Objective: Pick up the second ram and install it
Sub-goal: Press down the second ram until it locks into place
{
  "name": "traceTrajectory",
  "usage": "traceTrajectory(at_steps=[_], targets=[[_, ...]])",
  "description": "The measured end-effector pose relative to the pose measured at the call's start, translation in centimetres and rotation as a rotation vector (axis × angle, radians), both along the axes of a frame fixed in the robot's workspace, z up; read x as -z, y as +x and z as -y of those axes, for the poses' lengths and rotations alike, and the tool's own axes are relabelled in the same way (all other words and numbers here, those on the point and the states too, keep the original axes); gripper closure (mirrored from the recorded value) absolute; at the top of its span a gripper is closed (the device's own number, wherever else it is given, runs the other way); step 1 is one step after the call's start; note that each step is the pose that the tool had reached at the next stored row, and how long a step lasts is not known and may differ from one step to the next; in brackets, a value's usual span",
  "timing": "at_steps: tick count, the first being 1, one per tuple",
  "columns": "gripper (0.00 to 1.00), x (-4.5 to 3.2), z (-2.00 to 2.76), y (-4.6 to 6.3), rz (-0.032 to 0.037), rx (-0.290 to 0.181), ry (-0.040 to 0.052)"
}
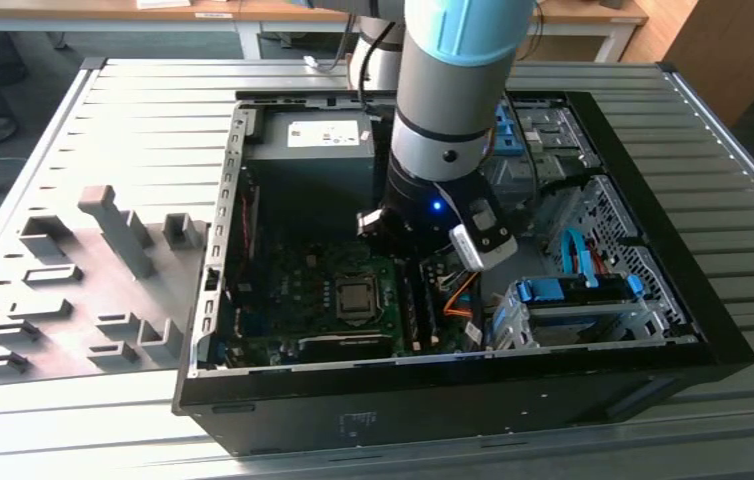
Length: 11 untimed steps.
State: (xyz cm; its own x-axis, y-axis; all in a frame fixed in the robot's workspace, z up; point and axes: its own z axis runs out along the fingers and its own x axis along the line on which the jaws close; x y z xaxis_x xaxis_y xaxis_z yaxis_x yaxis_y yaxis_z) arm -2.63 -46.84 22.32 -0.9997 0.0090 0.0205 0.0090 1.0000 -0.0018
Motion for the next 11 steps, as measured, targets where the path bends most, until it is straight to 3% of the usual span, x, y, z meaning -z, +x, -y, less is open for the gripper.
traceTrajectory(at_steps=[8,11], targets=[[0.90,0.10,2.47,0.0,-0.0001,0.000,-0.0335],[0.90,0.38,2.91,0.0,-0.0006,0.000,-0.0360]])
